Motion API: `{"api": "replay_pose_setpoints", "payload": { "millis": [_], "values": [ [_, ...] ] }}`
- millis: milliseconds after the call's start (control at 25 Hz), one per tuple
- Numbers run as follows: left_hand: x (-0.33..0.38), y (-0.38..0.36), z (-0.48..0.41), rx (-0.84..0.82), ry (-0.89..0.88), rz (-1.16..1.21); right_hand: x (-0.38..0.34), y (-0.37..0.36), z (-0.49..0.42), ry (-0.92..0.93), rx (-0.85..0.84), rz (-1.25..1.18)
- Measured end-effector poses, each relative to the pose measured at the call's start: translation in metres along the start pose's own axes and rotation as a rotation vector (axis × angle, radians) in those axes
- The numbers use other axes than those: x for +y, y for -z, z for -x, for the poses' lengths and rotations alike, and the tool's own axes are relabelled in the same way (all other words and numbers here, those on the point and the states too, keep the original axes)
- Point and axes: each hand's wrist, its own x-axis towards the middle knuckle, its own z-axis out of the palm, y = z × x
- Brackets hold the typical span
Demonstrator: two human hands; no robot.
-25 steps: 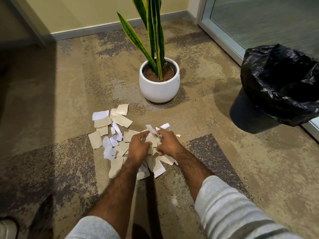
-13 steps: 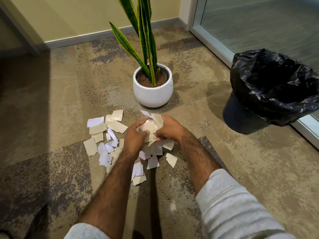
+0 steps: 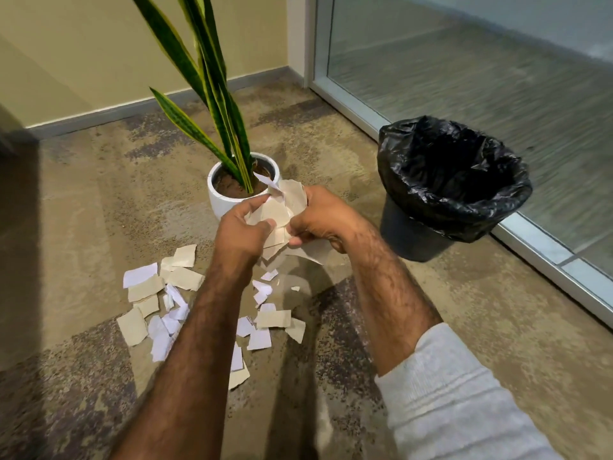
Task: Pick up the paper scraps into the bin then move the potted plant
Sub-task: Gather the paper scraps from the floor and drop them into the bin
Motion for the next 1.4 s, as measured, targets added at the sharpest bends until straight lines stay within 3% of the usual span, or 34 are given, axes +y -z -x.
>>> {"api": "replay_pose_setpoints", "payload": {
  "millis": [280, 520, 680, 920, 1120, 1280, 1400],
  "values": [
    [0.077, -0.071, 0.001, -0.168, -0.063, 0.17, -0.047, 0.092, 0.041, 0.108, 0.165, 0.073],
    [0.161, -0.169, -0.001, -0.279, -0.244, 0.055, -0.07, 0.198, 0.069, 0.173, 0.396, 0.042],
    [0.179, -0.229, -0.007, -0.386, -0.394, -0.118, -0.055, 0.251, 0.07, 0.168, 0.557, 0.047],
    [0.149, -0.275, -0.021, -0.529, -0.269, -0.245, -0.002, 0.261, 0.048, 0.039, 0.744, 0.231],
    [0.142, -0.282, -0.031, -0.559, -0.22, -0.26, 0.022, 0.256, 0.03, -0.024, 0.751, 0.275],
    [0.152, -0.277, -0.031, -0.573, -0.297, -0.34, 0.022, 0.258, 0.021, -0.105, 0.714, 0.428],
    [0.156, -0.267, -0.03, -0.56, -0.464, -0.438, 0.022, 0.257, 0.019, -0.11, 0.712, 0.534]
  ]
}}
